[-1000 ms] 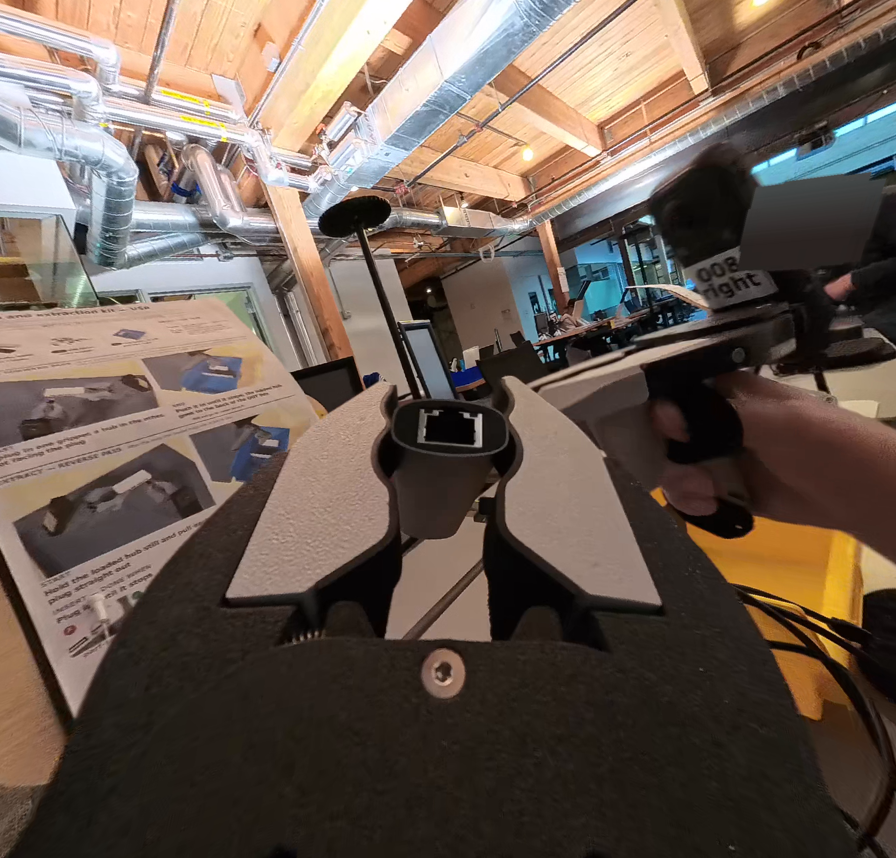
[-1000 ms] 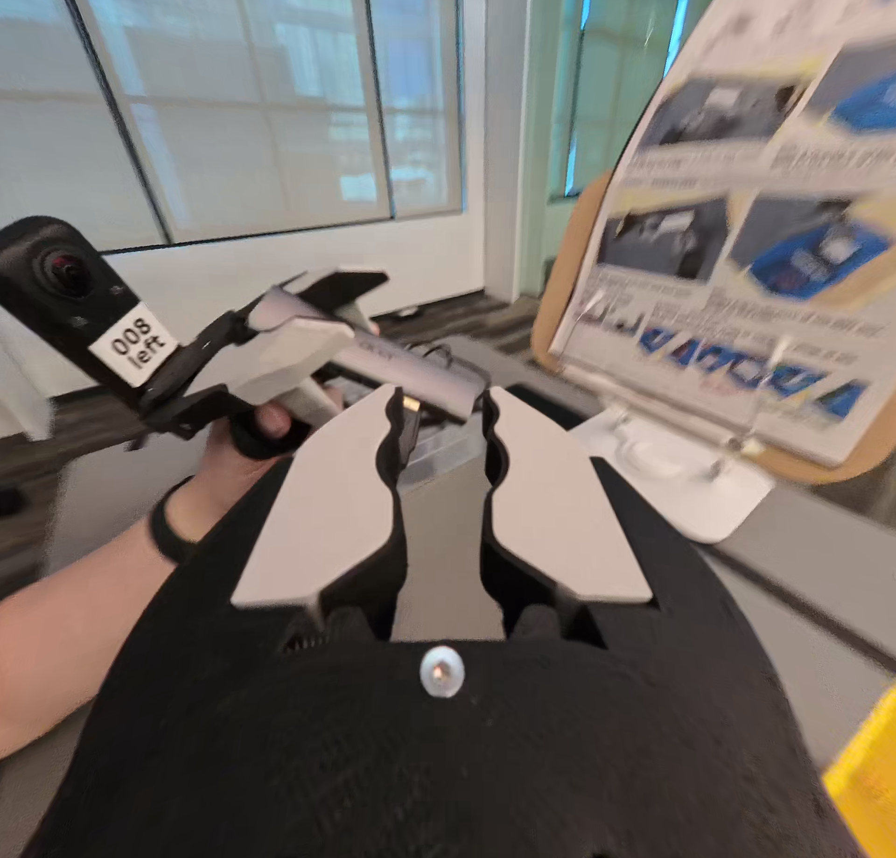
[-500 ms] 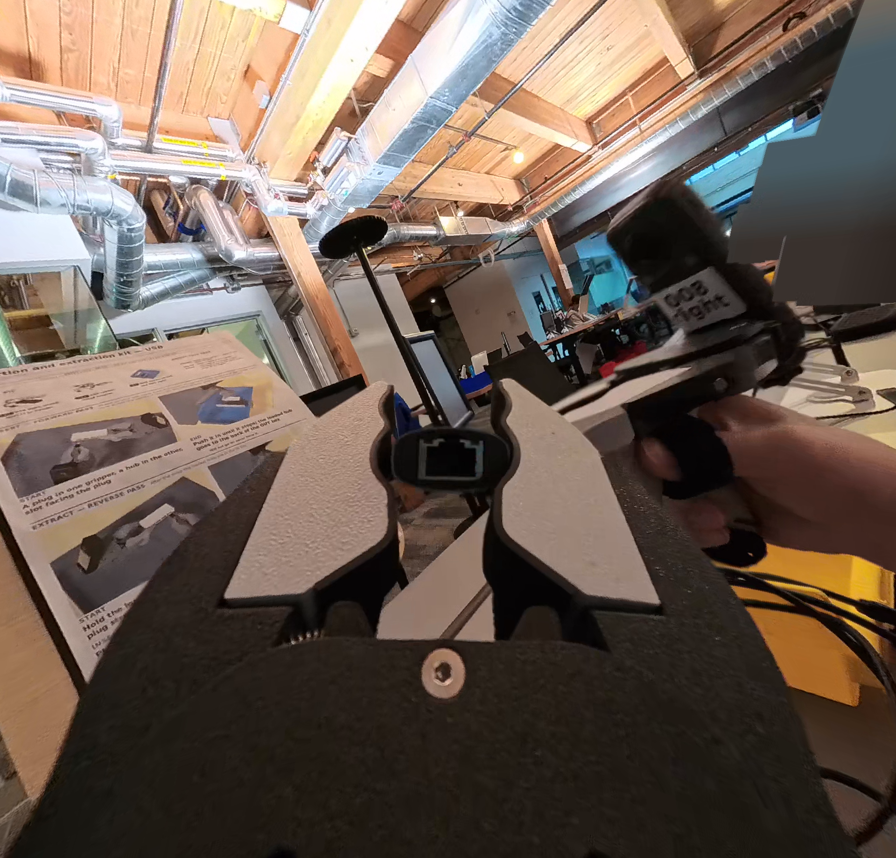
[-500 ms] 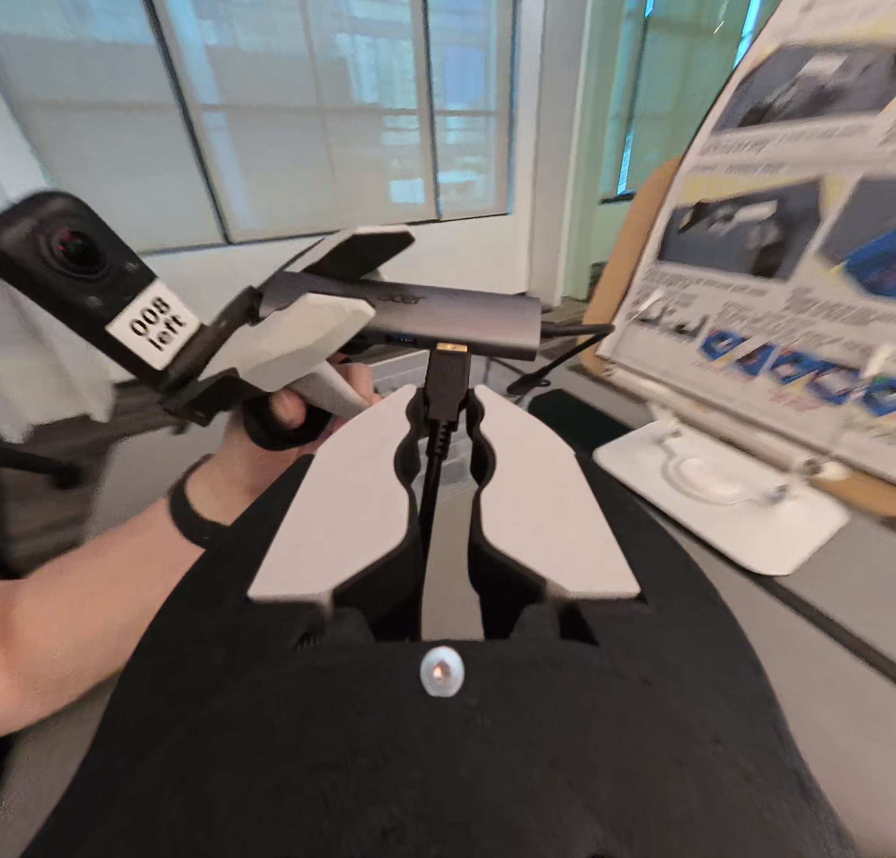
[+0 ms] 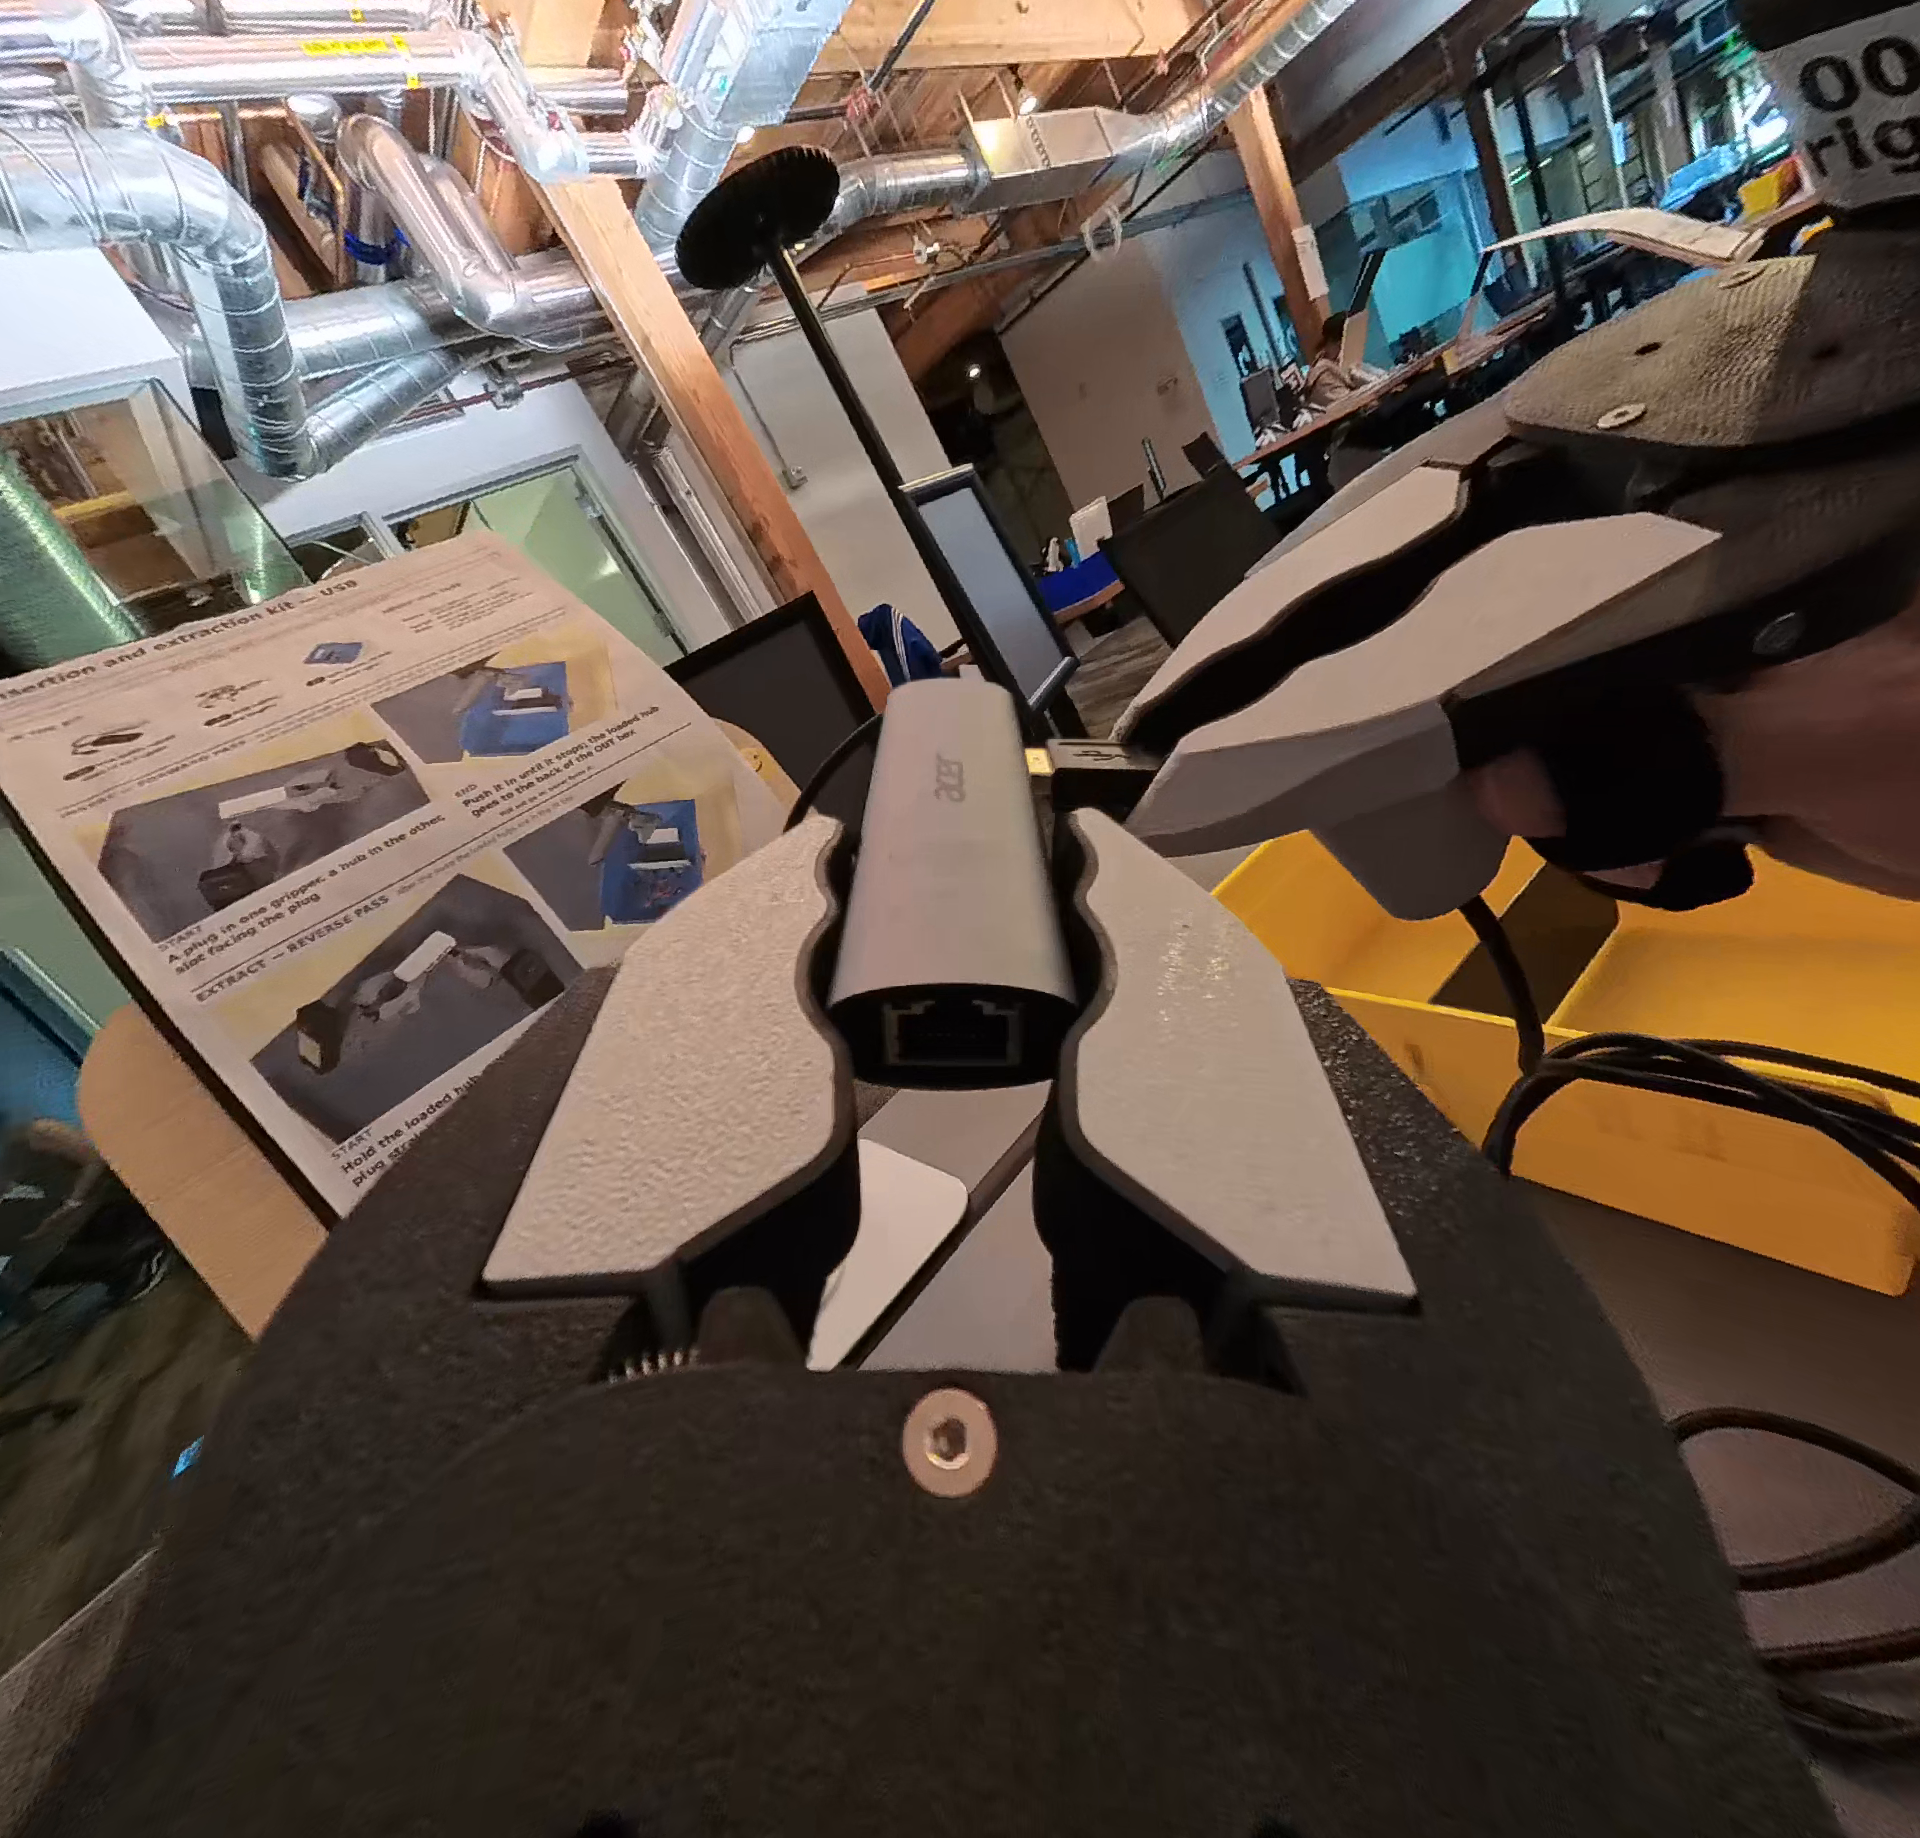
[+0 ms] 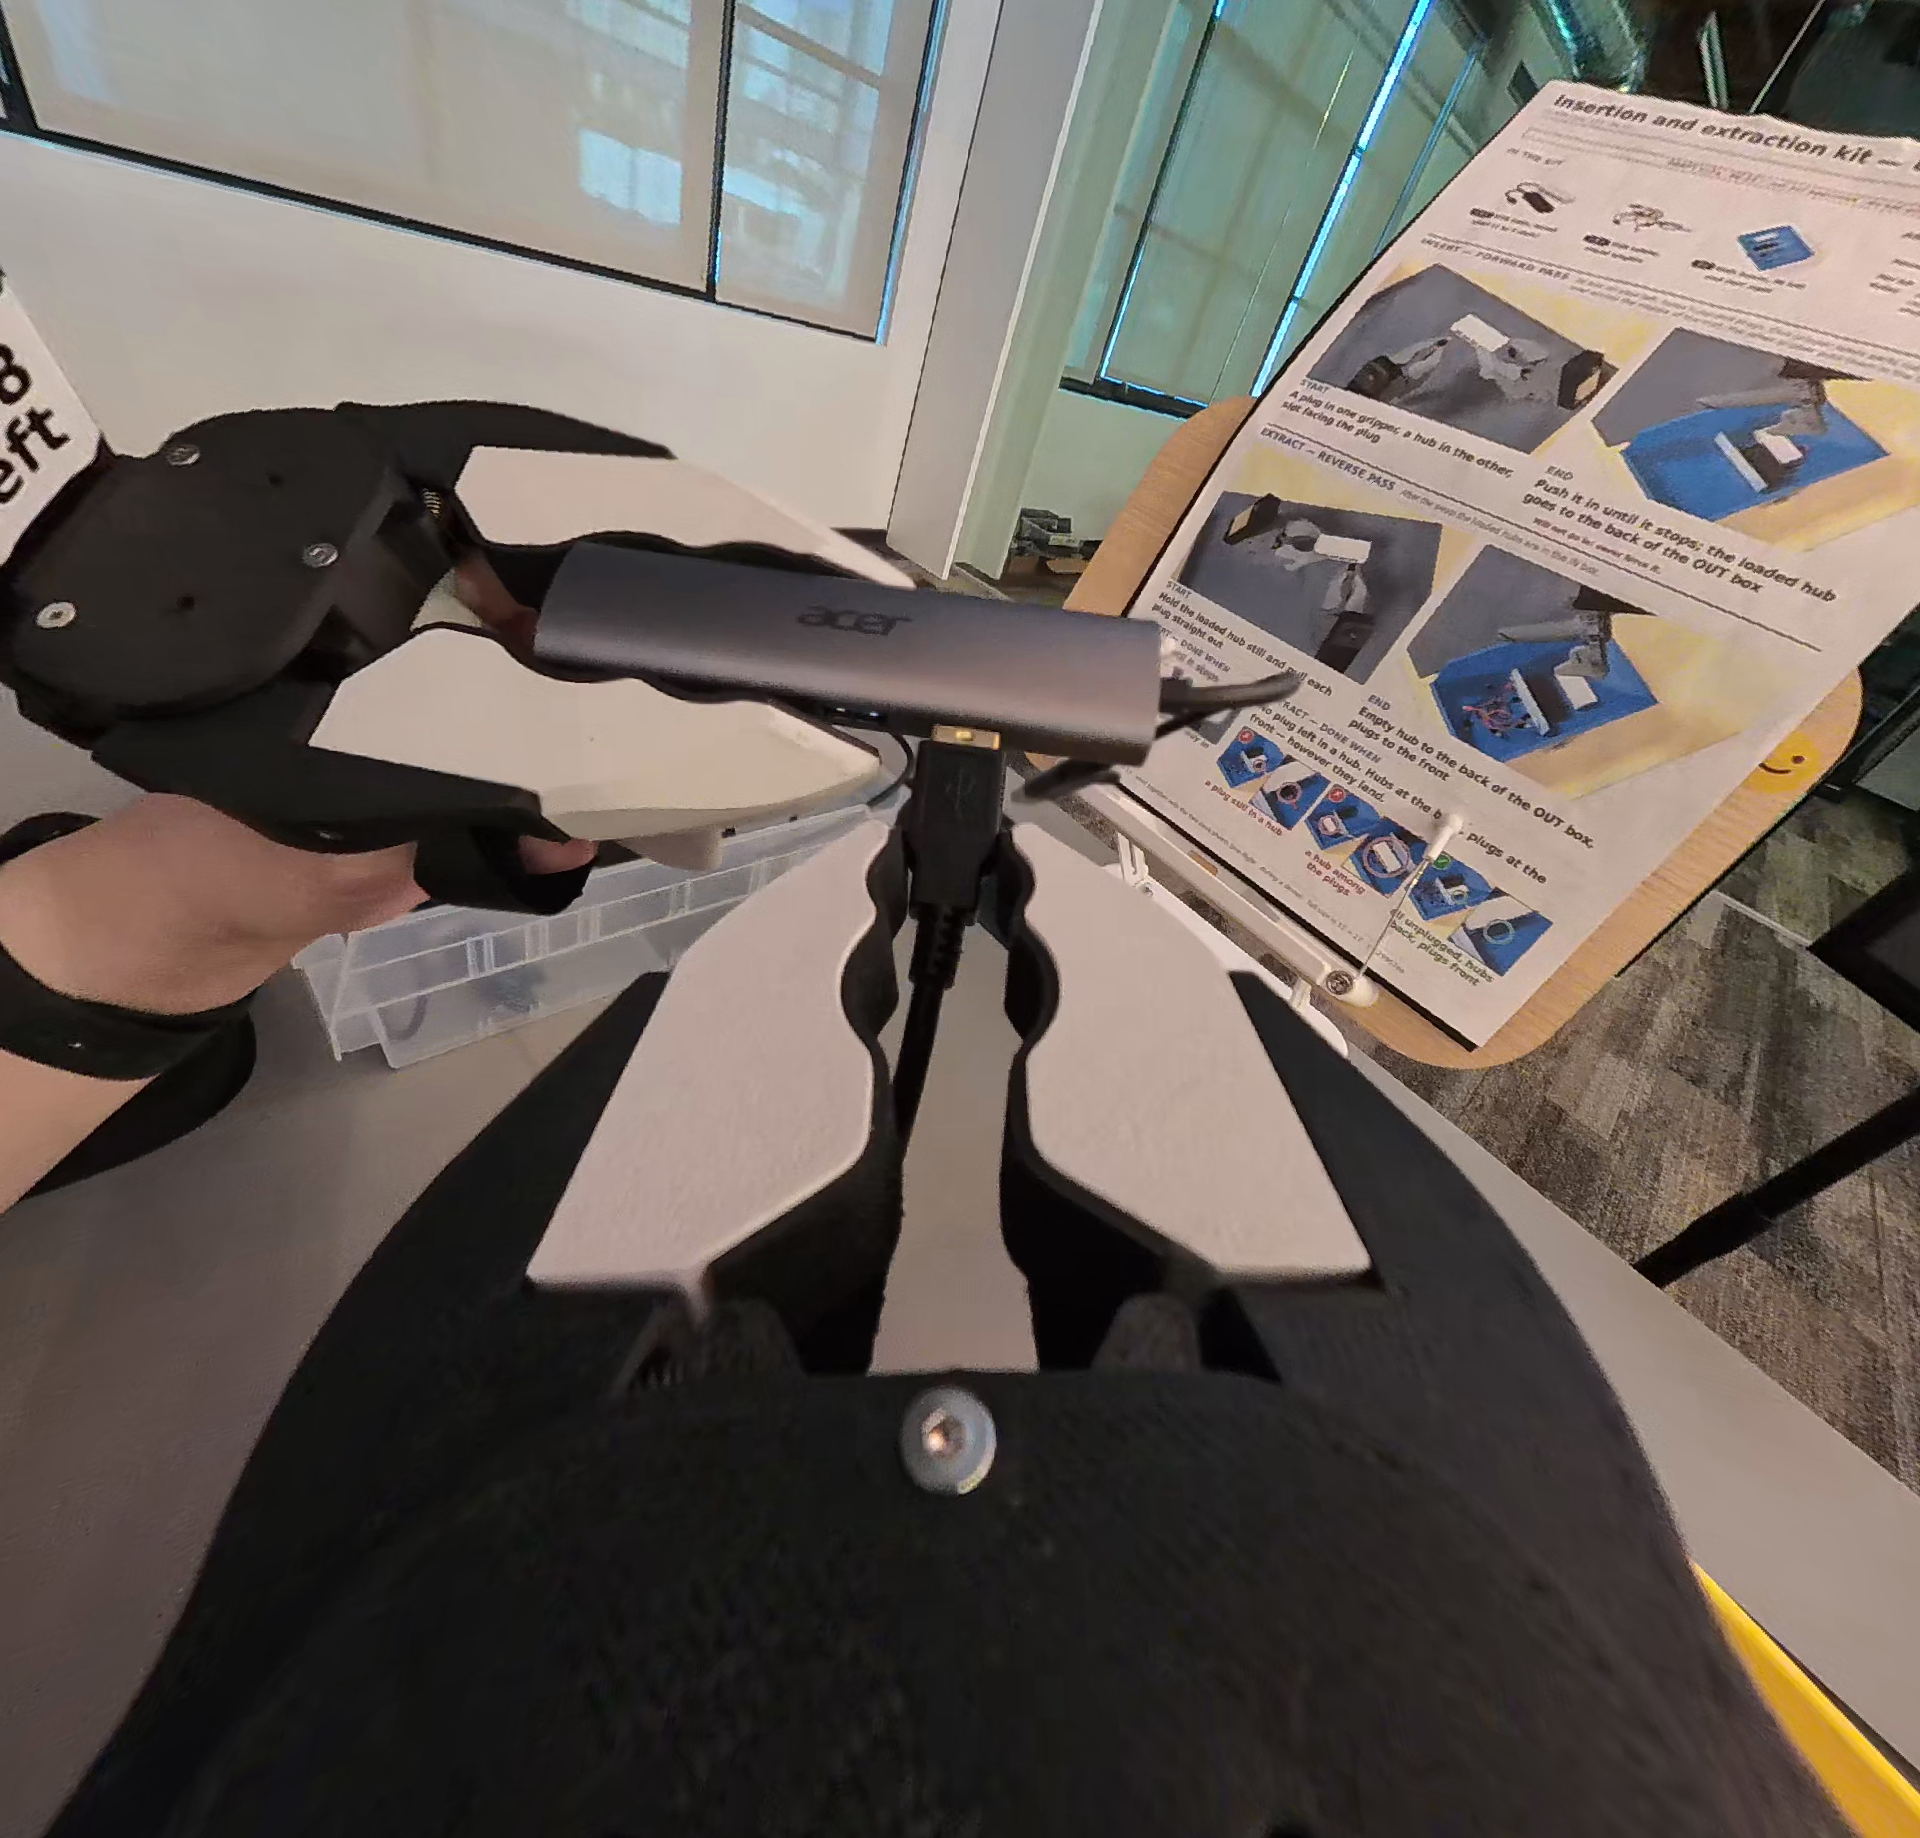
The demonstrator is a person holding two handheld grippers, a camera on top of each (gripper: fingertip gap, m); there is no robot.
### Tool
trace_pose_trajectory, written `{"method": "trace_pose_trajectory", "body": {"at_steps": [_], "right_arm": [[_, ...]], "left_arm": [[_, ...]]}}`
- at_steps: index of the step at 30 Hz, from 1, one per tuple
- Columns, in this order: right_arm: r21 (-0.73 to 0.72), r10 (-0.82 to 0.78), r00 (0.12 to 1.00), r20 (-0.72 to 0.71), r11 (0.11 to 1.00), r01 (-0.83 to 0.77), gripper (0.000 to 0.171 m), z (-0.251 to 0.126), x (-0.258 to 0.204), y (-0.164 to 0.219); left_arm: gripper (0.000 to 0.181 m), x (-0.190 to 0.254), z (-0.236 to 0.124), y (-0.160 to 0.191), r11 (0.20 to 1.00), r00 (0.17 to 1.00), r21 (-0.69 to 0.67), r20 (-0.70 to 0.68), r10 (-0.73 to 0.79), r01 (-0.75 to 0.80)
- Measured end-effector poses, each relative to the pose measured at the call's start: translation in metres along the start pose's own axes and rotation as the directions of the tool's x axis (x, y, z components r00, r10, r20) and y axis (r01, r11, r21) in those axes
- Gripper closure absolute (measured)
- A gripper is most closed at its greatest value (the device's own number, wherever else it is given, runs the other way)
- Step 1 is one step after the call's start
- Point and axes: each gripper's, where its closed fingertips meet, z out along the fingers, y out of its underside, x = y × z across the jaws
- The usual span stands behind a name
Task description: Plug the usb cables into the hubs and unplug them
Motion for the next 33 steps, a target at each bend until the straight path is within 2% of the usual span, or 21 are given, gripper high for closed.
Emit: {"method": "trace_pose_trajectory", "body": {"at_steps": [7,11,16,23,27,30,33], "right_arm": [[0.025,0.025,1.0,0.009,0.999,-0.025,0.154,-0.002,0.001,-0.003],[0.03,0.016,1.0,0.022,0.999,-0.016,0.154,-0.005,-0.003,-0.007],[0.029,-0.036,0.999,-0.015,0.999,0.036,0.154,-0.006,-0.003,-0.009],[0.11,-0.018,1.0,-0.023,0.994,0.021,0.152,-0.011,-0.003,-0.021],[0.141,-0.015,0.999,-0.035,0.99,0.02,0.153,-0.014,-0.004,-0.027],[0.138,0.039,0.999,0.001,0.99,-0.039,0.152,-0.012,-0.003,-0.024],[0.06,0.209,0.966,0.151,0.974,-0.22,0.143,0.002,-0.014,-0.007]], "left_arm": [[0.145,0.001,0.001,-0.004,0.999,0.999,0.034,0.012,-0.033,0.033],[0.145,-0.001,-0.004,-0.019,0.991,0.998,0.129,0.052,-0.027,0.02],[0.145,0.0,-0.004,-0.014,0.997,0.999,0.074,0.028,-0.023,0.021],[0.145,-0.003,-0.007,-0.027,0.988,0.99,0.15,0.141,-0.001,-0.021],[0.145,-0.011,-0.012,-0.031,0.982,0.987,0.189,0.155,-0.047,0.017],[0.146,-0.015,-0.015,-0.031,0.98,0.985,0.194,0.156,-0.071,0.04],[0.146,-0.015,-0.012,-0.024,0.986,0.988,0.161,0.14,-0.07,0.047]]}}
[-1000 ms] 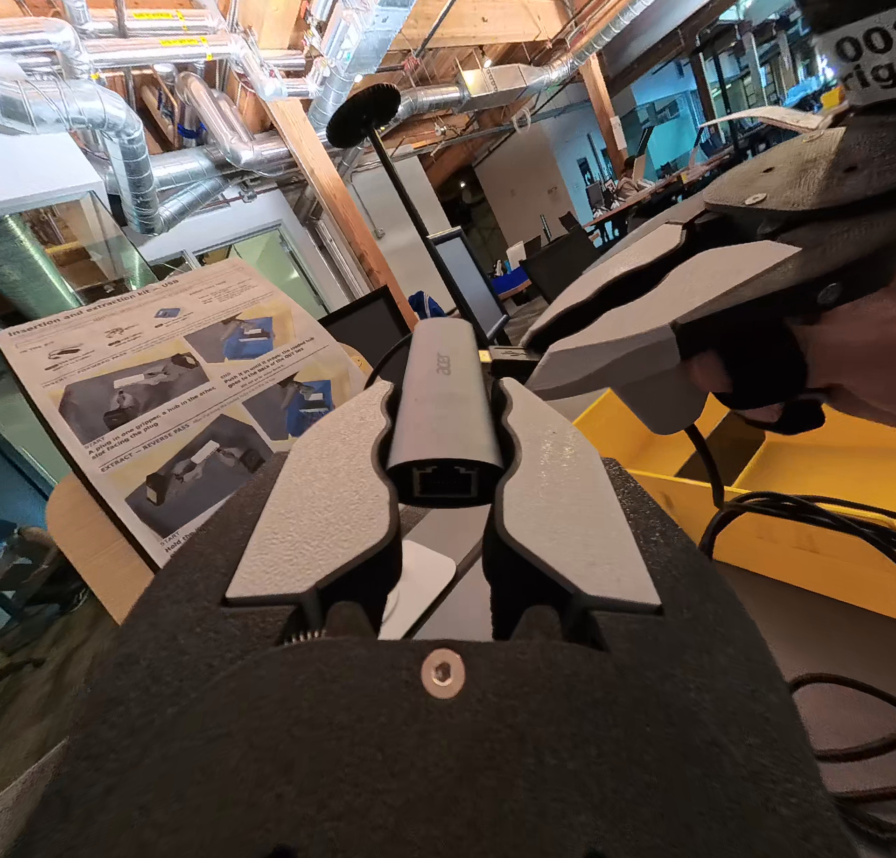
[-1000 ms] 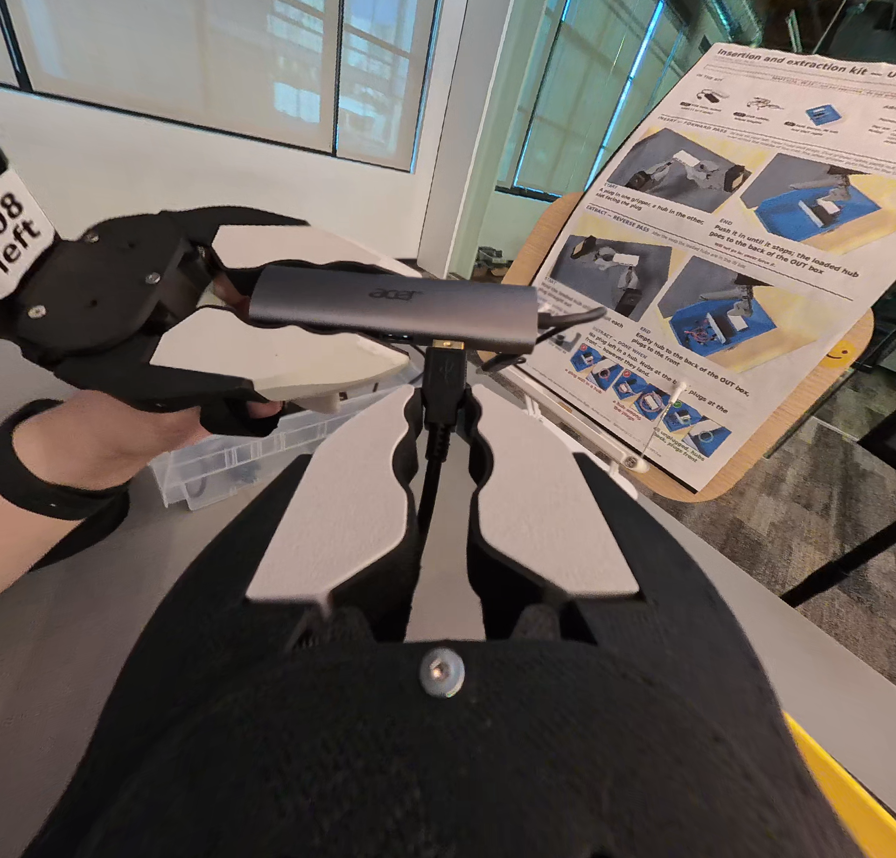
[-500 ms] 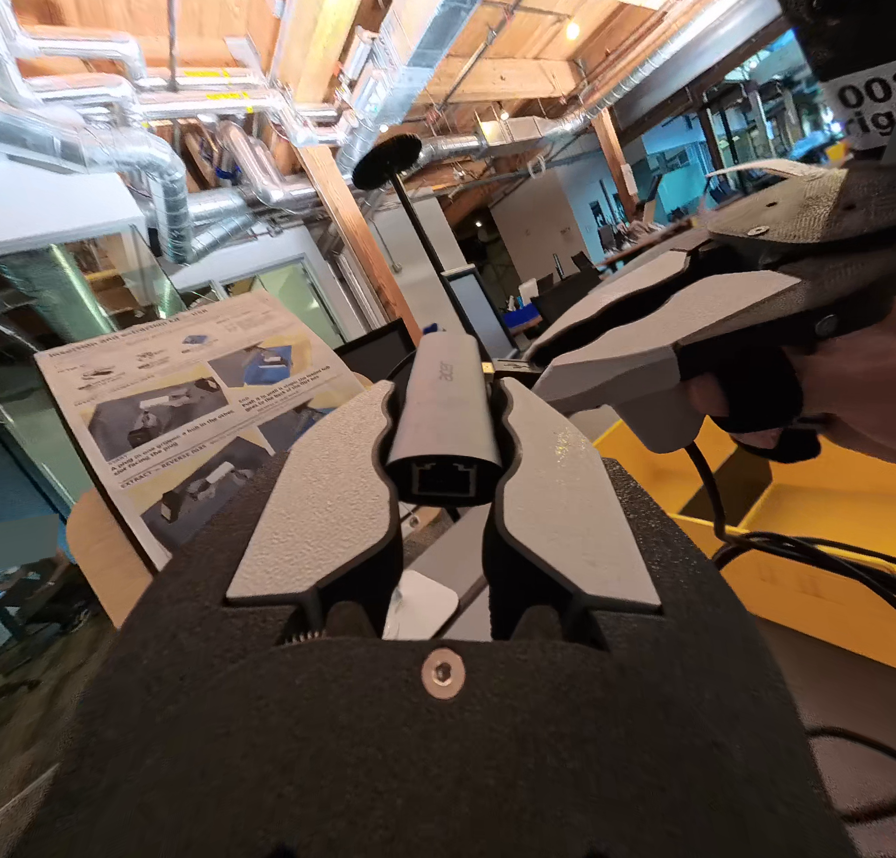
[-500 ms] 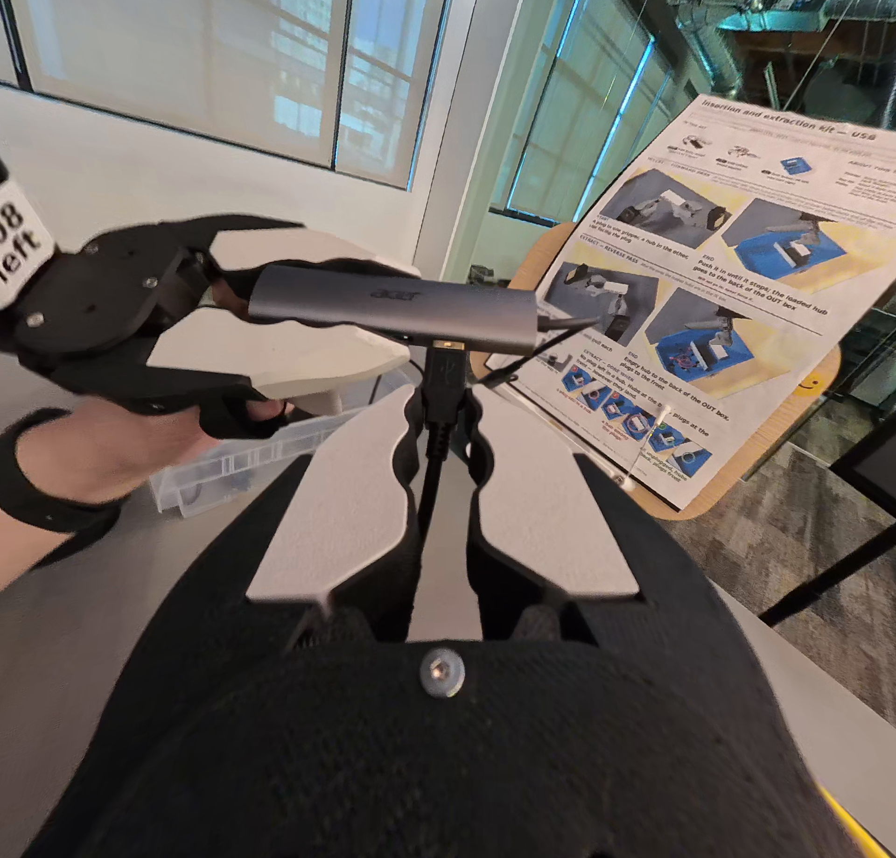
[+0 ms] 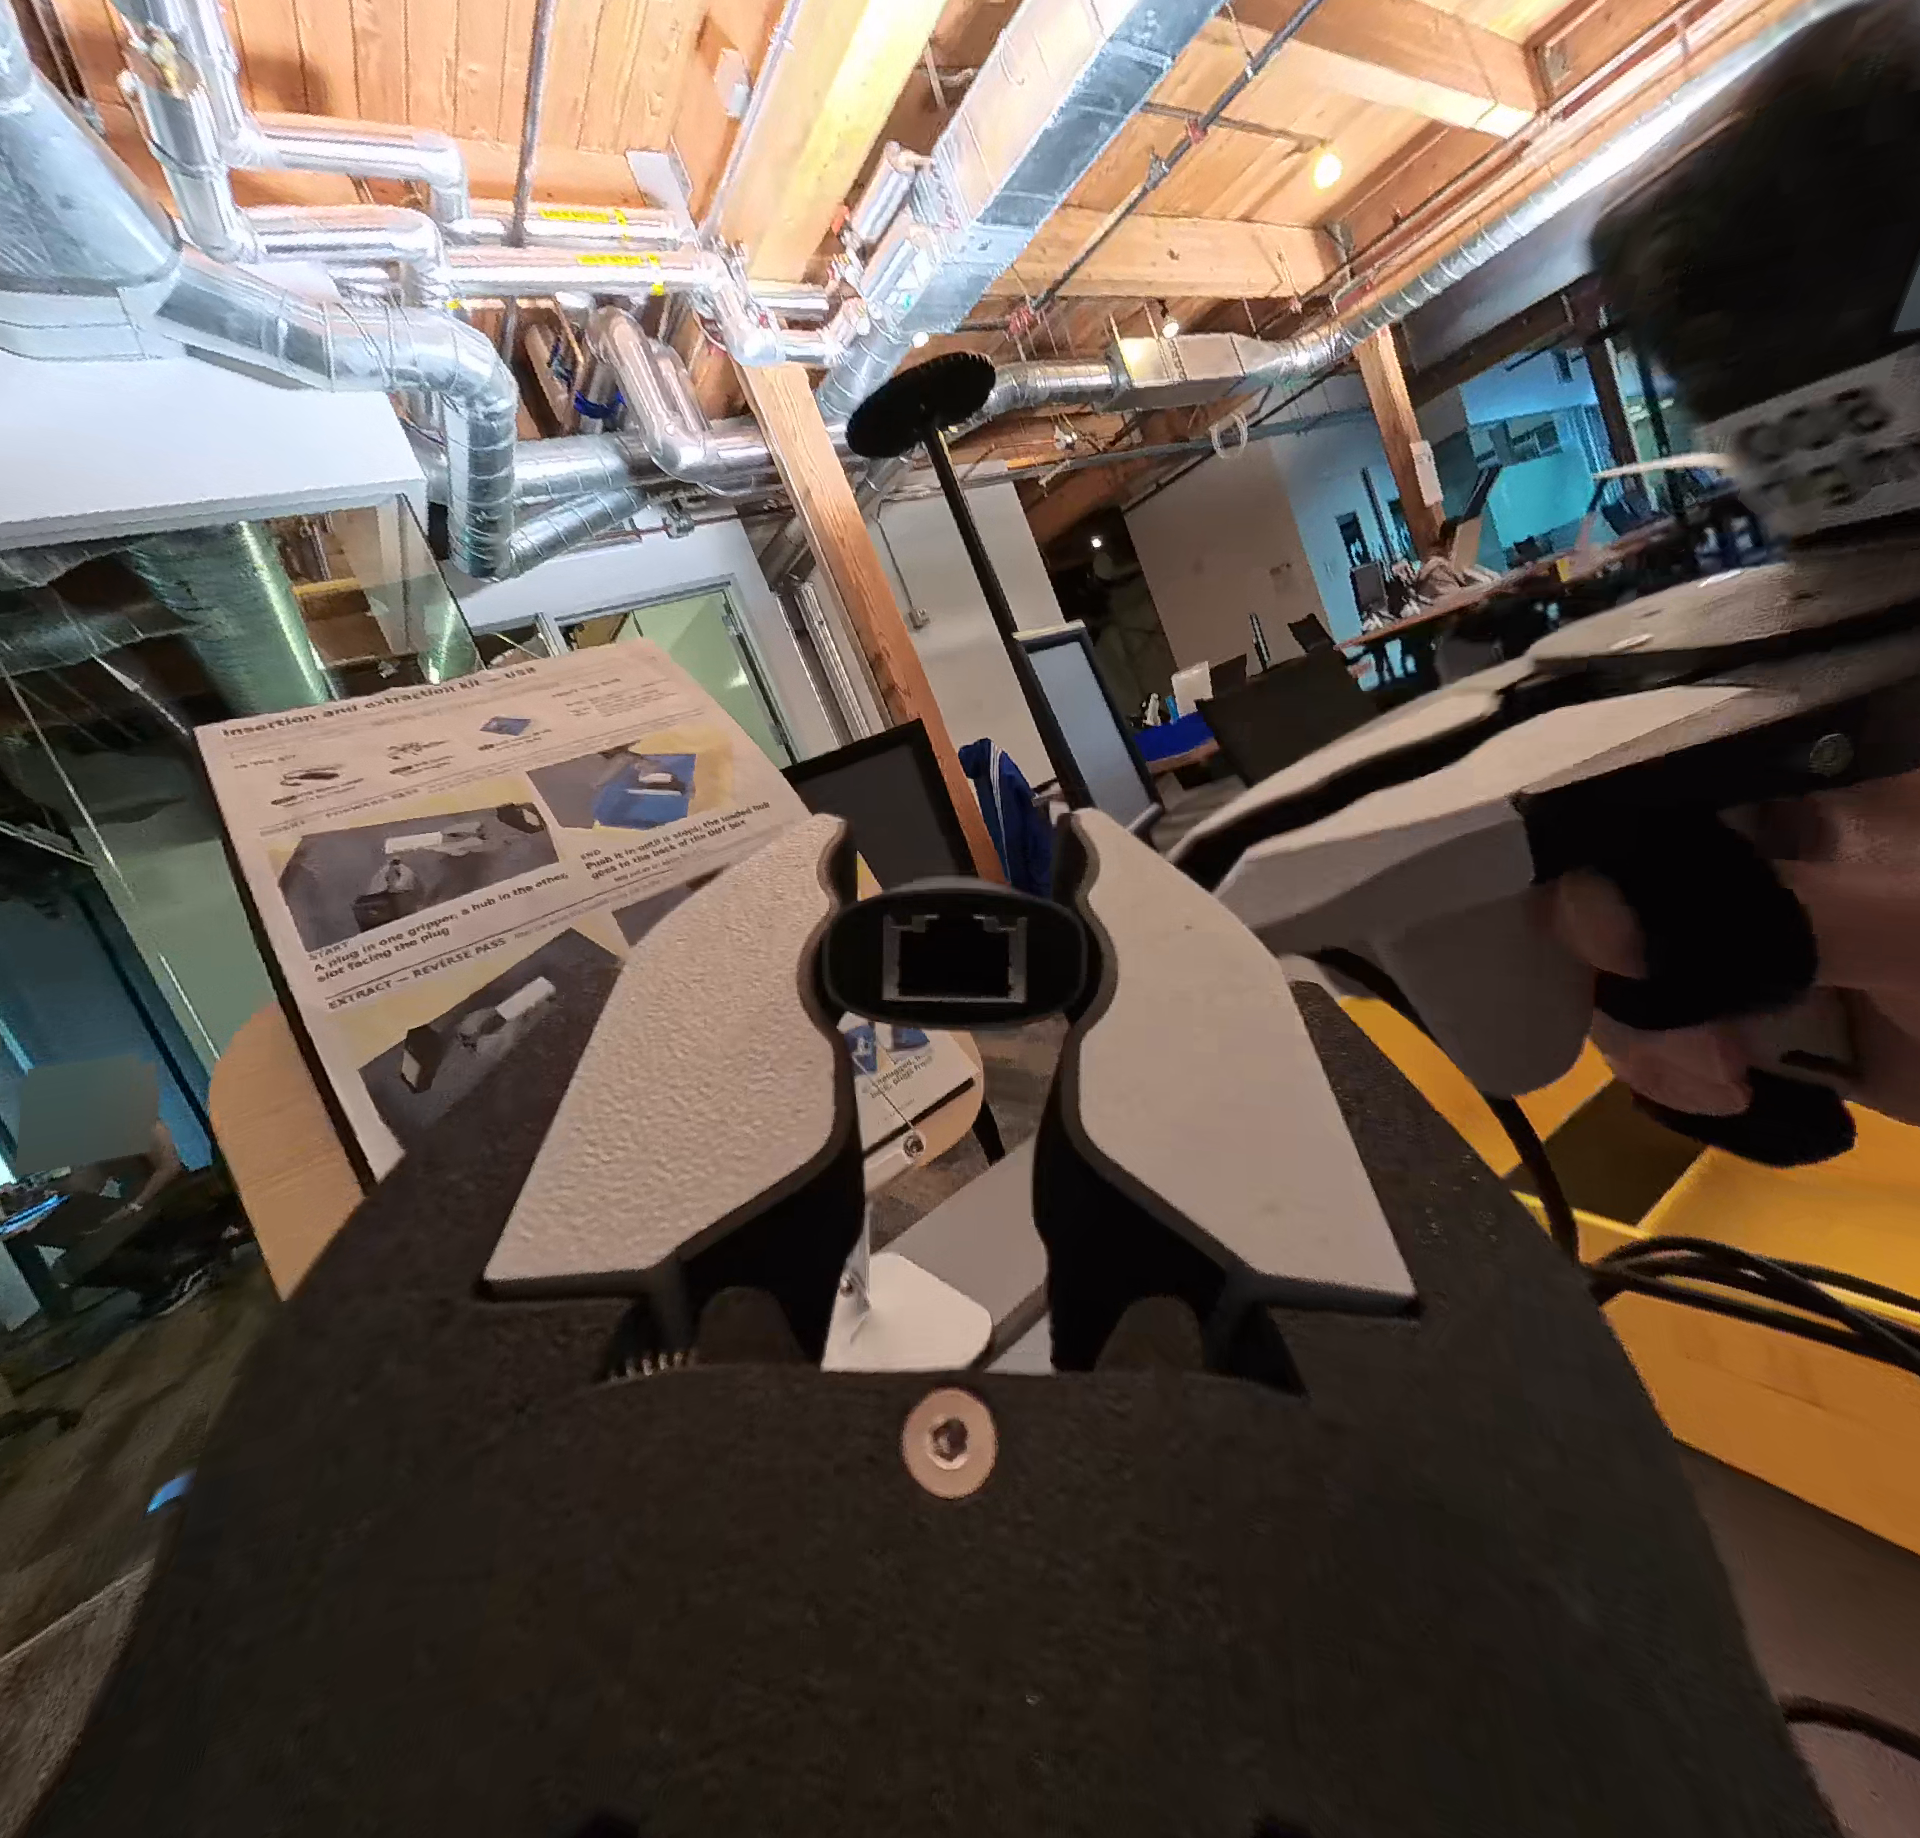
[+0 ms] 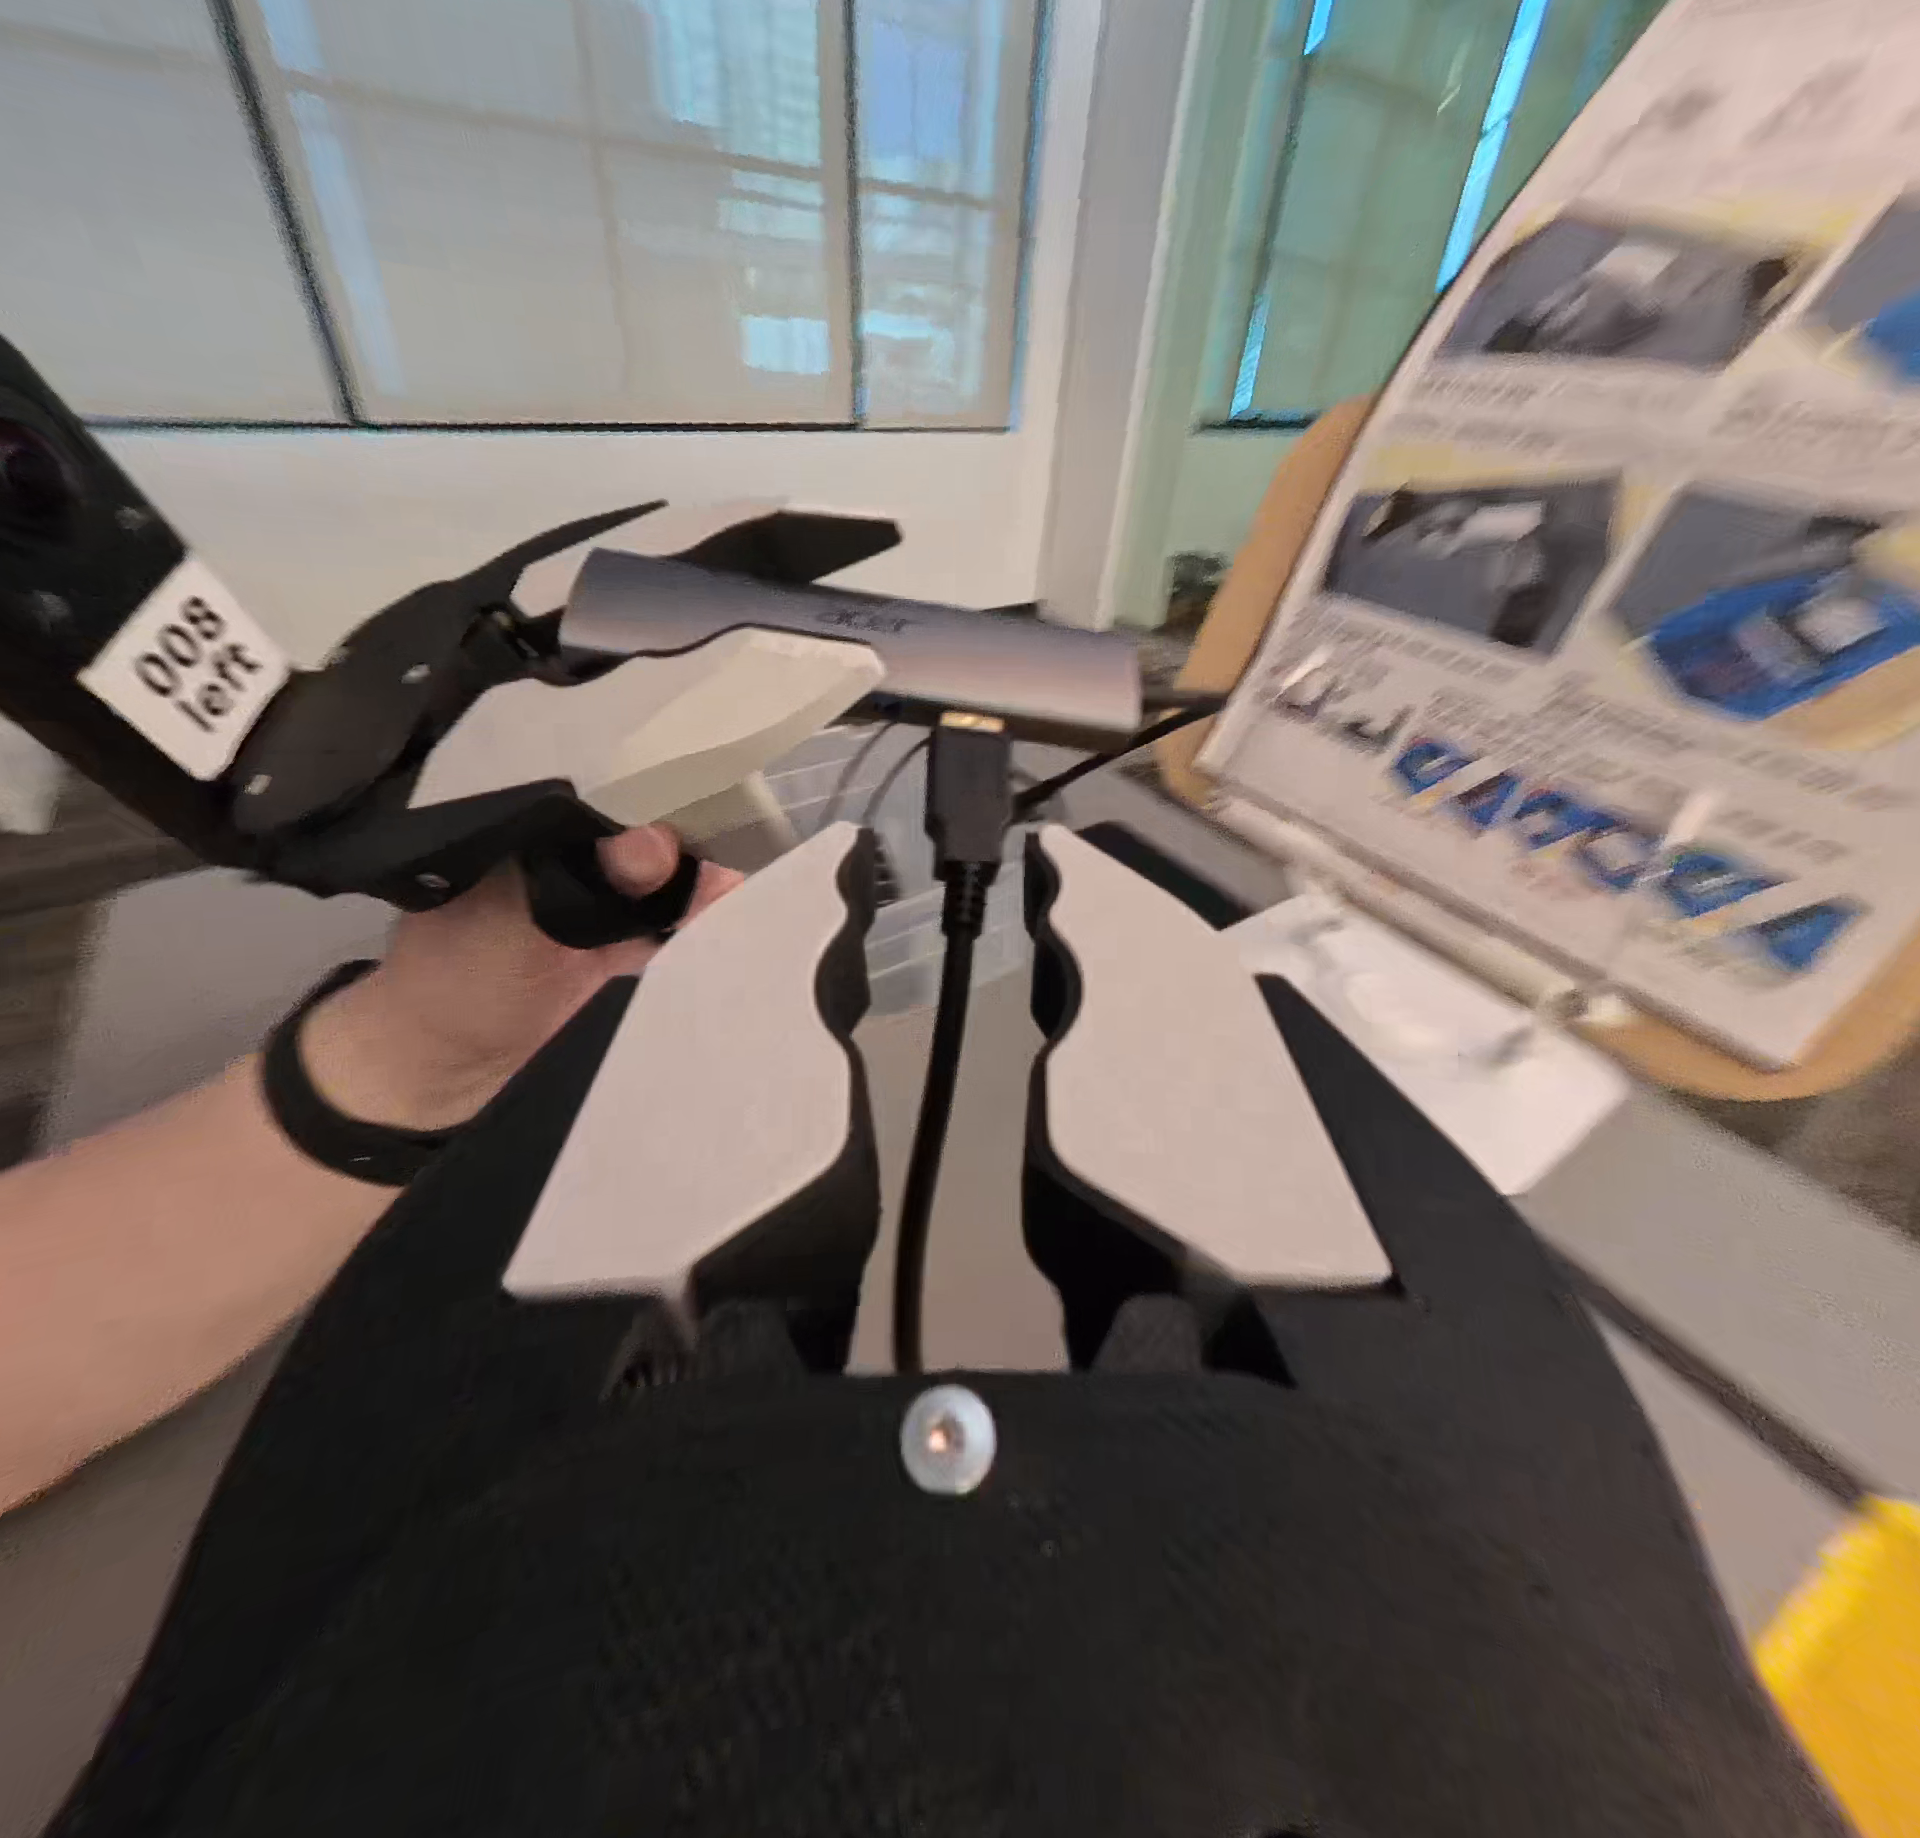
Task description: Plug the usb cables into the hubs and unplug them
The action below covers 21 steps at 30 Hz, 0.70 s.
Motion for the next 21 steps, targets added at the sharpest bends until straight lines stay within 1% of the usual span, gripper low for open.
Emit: {"method": "trace_pose_trajectory", "body": {"at_steps": [2,3,4,6,8,10,13,16,21], "right_arm": [[-0.016,0.118,0.991,0.065,0.993,-0.117,0.141,0.008,-0.001,0.01],[0.006,0.148,0.986,0.072,0.989,-0.149,0.145,0.008,0.001,0.009],[0.02,0.157,0.984,0.088,0.987,-0.159,0.155,0.007,0.002,0.008],[0.046,0.149,0.984,0.101,0.987,-0.154,0.159,0.005,0.001,0.004],[0.05,0.083,0.994,0.068,0.995,-0.086,0.159,0.002,0.002,0.002],[0.047,-0.045,0.999,-0.014,0.998,0.045,0.159,-0.001,0.005,-0.001],[0.026,-0.195,0.975,-0.104,0.98,0.199,0.159,-0.006,0.005,-0.007],[-0.005,-0.245,0.962,-0.118,0.969,0.247,0.159,-0.009,0.005,-0.01],[-0.042,-0.232,0.968,-0.097,0.972,0.229,0.159,-0.011,0.007,-0.007]], "left_arm": [[0.146,0.0,0.001,0.003,1.0,1.0,-0.004,0.003,0.006,-0.006],[0.145,0.001,0.001,0.003,1.0,1.0,-0.008,-0.002,0.007,-0.007],[0.145,0.002,0.001,0.003,1.0,1.0,-0.007,-0.005,0.008,-0.008],[0.146,0.002,0.001,0.0,1.0,1.0,0.005,-0.01,0.009,-0.009],[0.145,0.004,0.001,0.0,1.0,1.0,-0.001,-0.027,0.014,-0.014],[0.145,0.004,0.002,0.003,0.999,0.999,-0.035,-0.038,0.017,-0.018],[0.145,0.006,0.003,0.002,0.999,0.999,-0.033,-0.052,-0.014,0.012],[0.145,0.009,0.003,0.002,0.999,0.997,-0.05,-0.069,-0.016,0.013],[0.142,0.012,0.003,0.003,0.995,0.996,-0.076,-0.068,0.052,-0.057]]}}
